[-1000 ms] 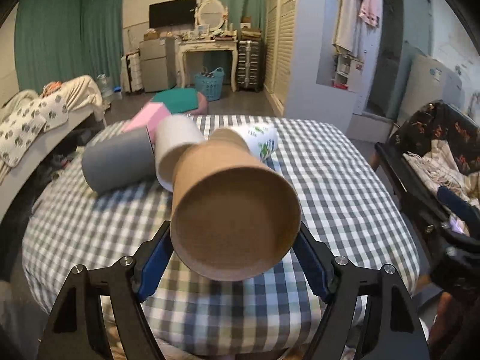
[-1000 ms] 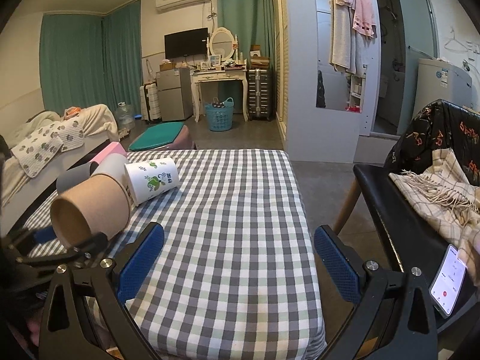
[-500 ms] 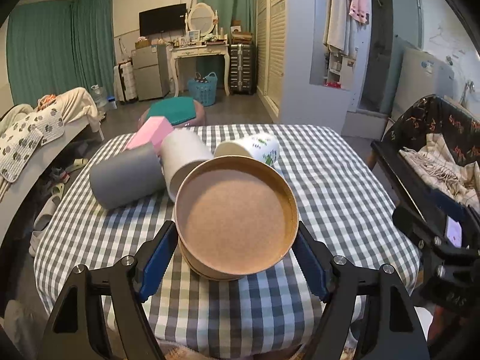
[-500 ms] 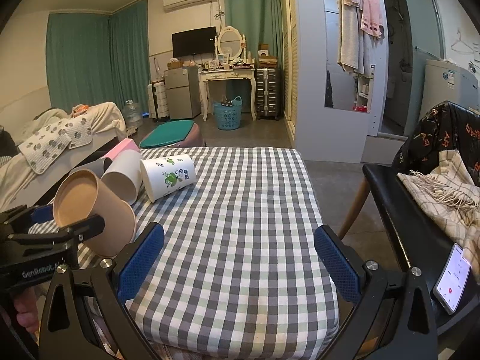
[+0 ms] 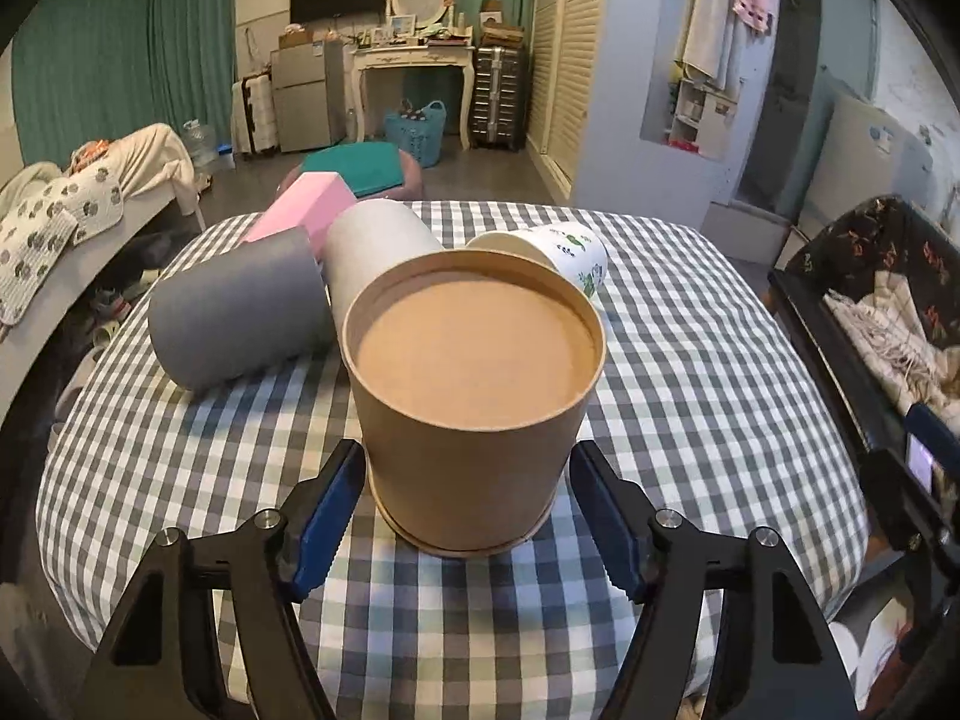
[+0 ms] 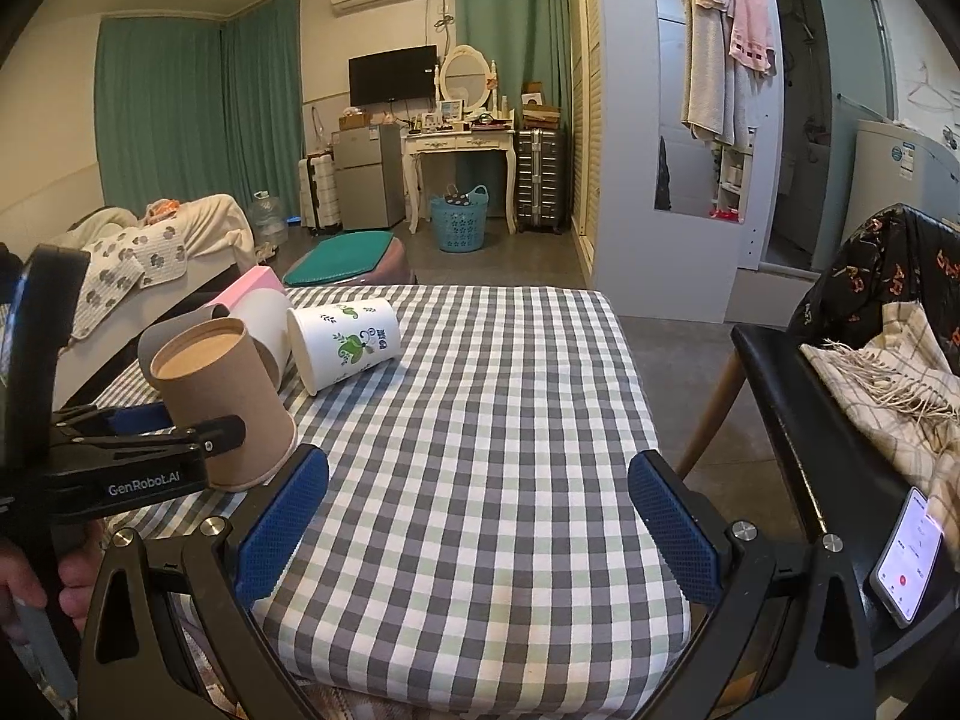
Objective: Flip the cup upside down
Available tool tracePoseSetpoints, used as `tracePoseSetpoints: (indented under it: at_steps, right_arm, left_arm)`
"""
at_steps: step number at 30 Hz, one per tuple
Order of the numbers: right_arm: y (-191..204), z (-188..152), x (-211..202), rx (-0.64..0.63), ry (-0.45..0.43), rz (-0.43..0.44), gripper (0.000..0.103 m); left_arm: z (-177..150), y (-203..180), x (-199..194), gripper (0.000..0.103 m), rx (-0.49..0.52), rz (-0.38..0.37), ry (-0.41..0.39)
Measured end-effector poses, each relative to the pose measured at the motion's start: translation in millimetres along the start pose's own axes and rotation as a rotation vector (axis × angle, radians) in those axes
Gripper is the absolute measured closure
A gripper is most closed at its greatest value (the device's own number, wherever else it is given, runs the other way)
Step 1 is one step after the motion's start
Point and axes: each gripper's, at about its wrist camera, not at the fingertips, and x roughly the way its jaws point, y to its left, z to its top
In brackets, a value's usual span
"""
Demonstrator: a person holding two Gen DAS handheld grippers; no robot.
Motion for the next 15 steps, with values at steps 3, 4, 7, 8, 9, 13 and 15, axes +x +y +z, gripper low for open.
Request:
tracePoseSetpoints:
  at_steps: [3,4,7,8,9,13,15]
  right_arm:
    - [1.2,0.2,1.9,-0.001,0.007,-0.001,0.003]
    - [1.6,0.1,1.9,-0.003,0.008,-0.001,0.003]
    - [3.5,-0.2,0.8,-0.006,0.006,-0.004,0.003]
    - [4.1,-0.3,0.3,-0.008,0.006,-0.004,0.003]
    - [4.6,-0.2,-0.5,-0.01,0.006,-0.006,0.003]
    - [6.8,0.8,-6.1,-0.012,0.0,-0.008,0.003]
    - [8.3,1.4,-10.5,-0.012,-0.006,-0.005,0.003]
  left_arm:
    - [-2.7,-2.1,-0.1,0.031,0.013,0.004,-0.006]
    - [-3.1,-2.2,-0.3,0.031,0.014,0.005,-0.007]
    - [-3.2,-1.5,-2.4,0.029,0.01,0.006,-0.011]
    - [-3.8,-2.4,-2.8,0.029,0.008,0.016,-0.013]
    - [-4.0,-2.0,-4.7,0.028,0.006,0.024,-0.012]
    - [-7.8,-1.7,-15.1,0.021,0.008,0.019,-0.024]
    - [-9.4,-1.5,-24.1,0.021,0.024,0.032,-0.045]
